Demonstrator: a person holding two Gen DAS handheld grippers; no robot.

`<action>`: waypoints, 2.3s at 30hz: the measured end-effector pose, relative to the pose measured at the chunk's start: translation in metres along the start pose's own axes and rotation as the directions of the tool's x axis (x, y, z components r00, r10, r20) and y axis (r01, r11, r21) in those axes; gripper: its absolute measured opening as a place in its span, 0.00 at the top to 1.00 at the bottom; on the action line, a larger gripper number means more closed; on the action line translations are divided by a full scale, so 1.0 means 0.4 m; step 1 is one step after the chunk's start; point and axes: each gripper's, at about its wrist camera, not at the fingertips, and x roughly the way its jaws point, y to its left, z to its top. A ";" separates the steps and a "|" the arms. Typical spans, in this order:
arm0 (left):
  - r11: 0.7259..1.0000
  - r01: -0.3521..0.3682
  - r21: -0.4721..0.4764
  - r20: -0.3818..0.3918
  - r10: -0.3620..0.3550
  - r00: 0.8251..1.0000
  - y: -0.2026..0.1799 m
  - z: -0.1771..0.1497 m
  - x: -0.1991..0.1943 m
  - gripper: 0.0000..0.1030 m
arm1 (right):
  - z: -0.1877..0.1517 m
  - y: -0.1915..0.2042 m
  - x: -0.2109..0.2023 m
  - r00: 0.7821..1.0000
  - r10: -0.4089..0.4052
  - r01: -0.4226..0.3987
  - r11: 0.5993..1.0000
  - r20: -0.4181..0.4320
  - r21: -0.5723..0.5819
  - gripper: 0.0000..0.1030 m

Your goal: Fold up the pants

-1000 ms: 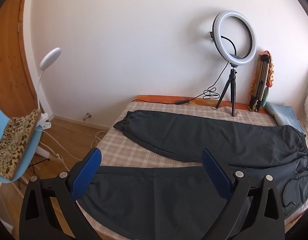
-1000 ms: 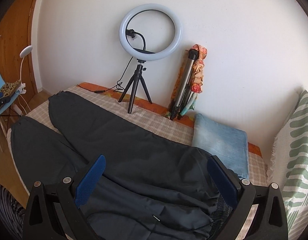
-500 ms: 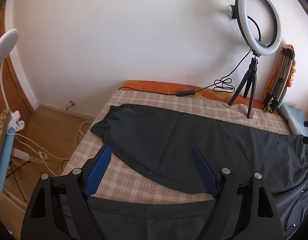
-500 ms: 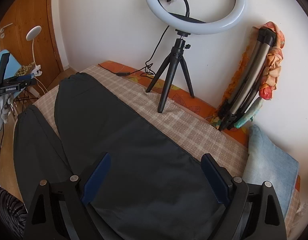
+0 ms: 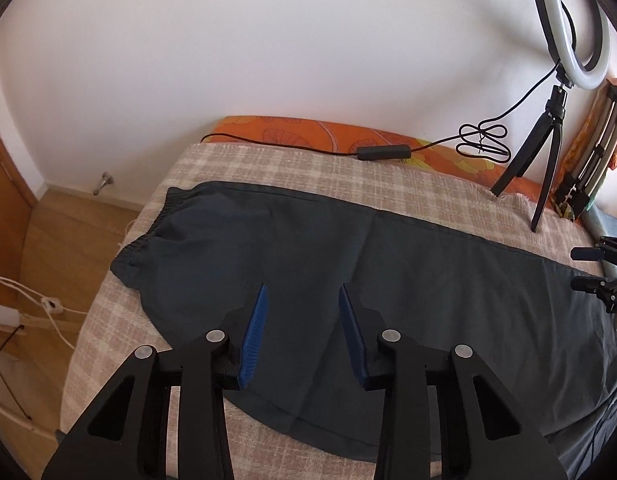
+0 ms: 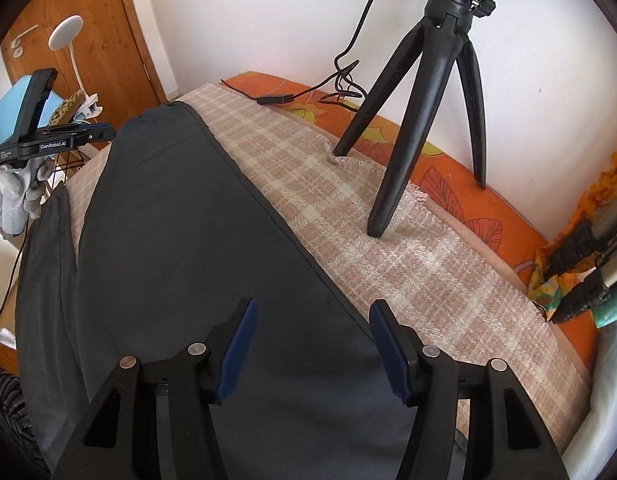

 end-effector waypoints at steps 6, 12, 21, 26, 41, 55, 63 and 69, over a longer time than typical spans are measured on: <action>1.000 0.008 -0.017 -0.034 -0.008 0.999 0.019 -0.004 0.060 0.71 | 0.015 -0.016 0.066 0.999 0.014 -0.015 1.000 -0.051 -0.016 0.41; 0.999 0.013 -0.052 -0.048 -0.016 0.999 0.033 -0.002 0.094 0.71 | 0.009 -0.019 0.091 0.997 0.029 -0.030 0.999 -0.074 -0.013 0.56; 0.993 0.048 -0.107 -0.049 -0.053 0.997 0.050 0.012 0.093 0.70 | -0.009 0.041 0.034 0.999 0.039 -0.039 0.999 -0.037 0.001 0.98; 0.978 0.105 -0.181 0.002 -0.107 0.994 0.069 0.070 0.070 0.37 | -0.042 0.135 -0.074 0.995 0.081 -0.080 0.996 0.054 -0.025 0.99; 0.890 0.079 -0.449 -0.181 -0.177 0.967 0.072 0.114 0.233 0.36 | -0.150 0.318 -0.129 0.995 0.093 -0.084 0.980 0.043 -0.178 0.99; 0.848 0.159 -0.505 0.044 -0.159 0.986 0.150 0.049 0.143 0.97 | -0.156 0.333 -0.190 0.993 0.031 -0.009 0.983 0.116 -0.185 1.00; 0.860 0.207 -0.466 0.182 -0.136 0.974 0.206 0.015 -0.054 1.00 | -0.168 0.366 -0.285 0.990 0.024 0.003 0.982 0.141 -0.189 1.00; 0.885 0.205 -0.418 0.115 -0.172 0.978 0.189 -0.010 -0.093 0.99 | -0.198 0.406 -0.316 0.992 0.047 -0.026 0.984 0.118 -0.175 1.00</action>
